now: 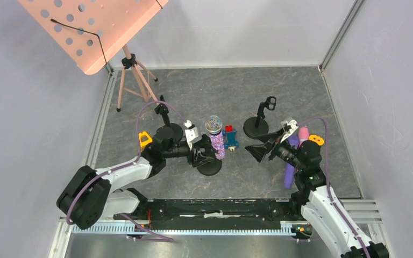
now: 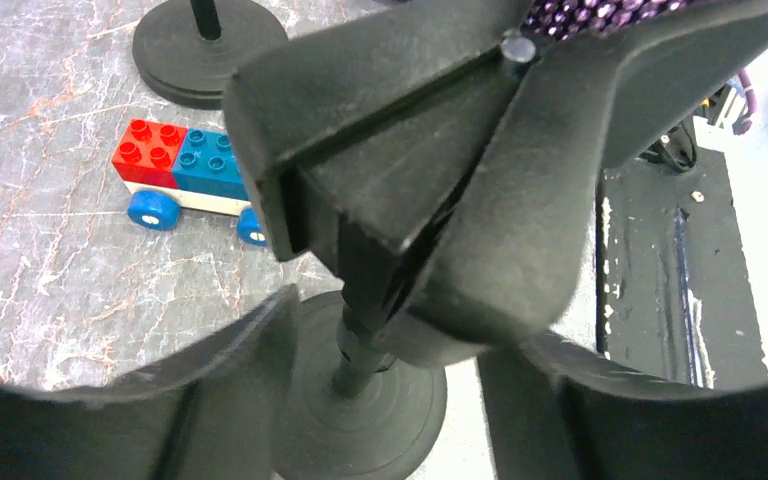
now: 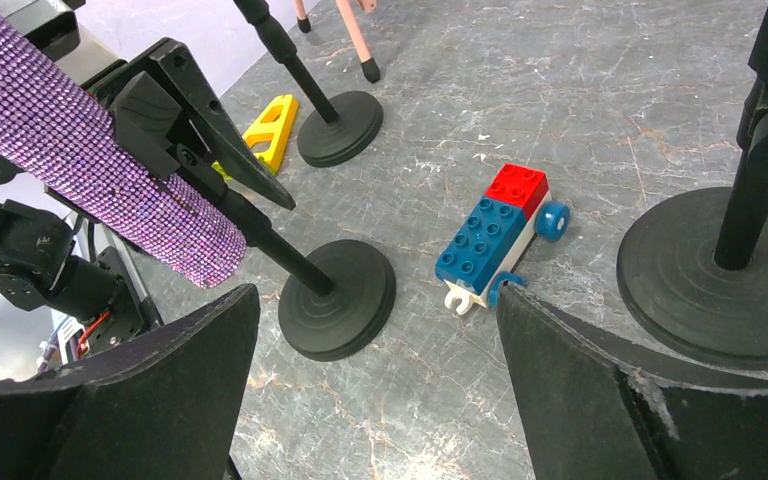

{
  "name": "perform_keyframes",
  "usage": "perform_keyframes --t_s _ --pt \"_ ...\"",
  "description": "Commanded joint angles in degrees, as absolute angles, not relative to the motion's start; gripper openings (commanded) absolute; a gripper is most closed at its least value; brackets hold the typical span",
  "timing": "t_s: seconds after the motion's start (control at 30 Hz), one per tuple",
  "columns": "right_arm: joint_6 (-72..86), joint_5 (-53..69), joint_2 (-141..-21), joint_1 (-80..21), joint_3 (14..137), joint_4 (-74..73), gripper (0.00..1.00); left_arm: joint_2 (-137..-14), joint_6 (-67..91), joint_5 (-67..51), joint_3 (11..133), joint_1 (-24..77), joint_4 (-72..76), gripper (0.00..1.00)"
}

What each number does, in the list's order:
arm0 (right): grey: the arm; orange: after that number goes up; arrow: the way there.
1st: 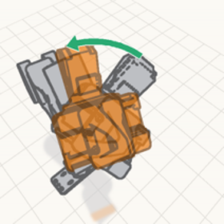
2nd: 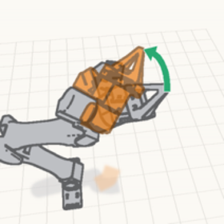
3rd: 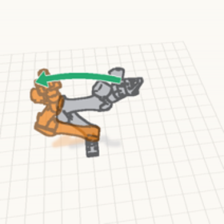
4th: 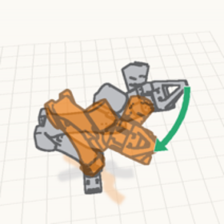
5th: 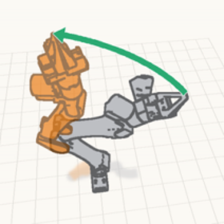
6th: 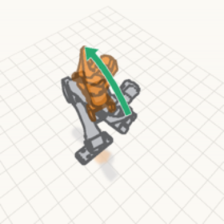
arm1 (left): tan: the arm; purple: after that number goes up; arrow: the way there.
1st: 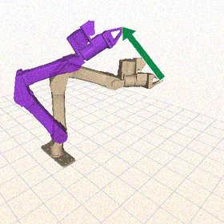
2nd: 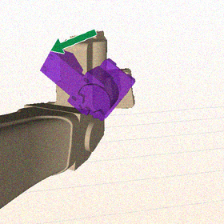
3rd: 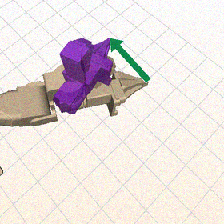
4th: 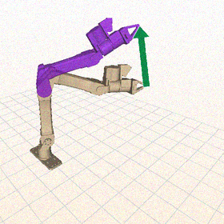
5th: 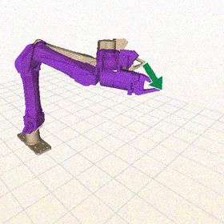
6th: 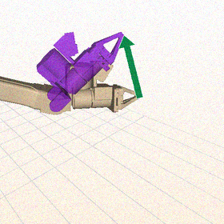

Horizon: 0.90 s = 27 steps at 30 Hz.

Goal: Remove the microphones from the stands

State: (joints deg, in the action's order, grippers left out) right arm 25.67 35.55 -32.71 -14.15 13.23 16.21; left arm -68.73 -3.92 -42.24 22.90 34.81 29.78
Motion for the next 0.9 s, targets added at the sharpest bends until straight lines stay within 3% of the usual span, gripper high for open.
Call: perform_keyframes --t_s 0.0,0.23,0.4,0.6,0.77,0.87 --pt "25.7 34.7 -33.1 -14.3 13.3 17.5 0.93 -71.1 -3.5 -44.4 24.9 34.5 36.9 0.6" --pt "26.5 34.8 -34.1 -14.3 13.2 18.9 0.93 -71.6 6.7 -41.8 19.7 34.6 48.3 0.3" --pt "27.2 37.3 -34.7 -14.6 12.9 21.2 0.93 -69.3 10.5 -32.1 14.4 37.9 54.0 0.14" --pt "26.0 34.9 -34.2 -19.0 14.3 20.4 0.93 -65.4 8.0 -3.9 13.0 53.9 50.5 0.08" --pt "19.0 10.0 -33.2 -27.9 23.6 0.3 0.91 -65.3 11.9 19.7 12.5 63.5 50.7 0.04" --pt "18.4 7.3 -29.0 -29.6 23.9 -0.5 0.9 -66.7 12.8 32.6 13.1 68.4 50.7 0.03"
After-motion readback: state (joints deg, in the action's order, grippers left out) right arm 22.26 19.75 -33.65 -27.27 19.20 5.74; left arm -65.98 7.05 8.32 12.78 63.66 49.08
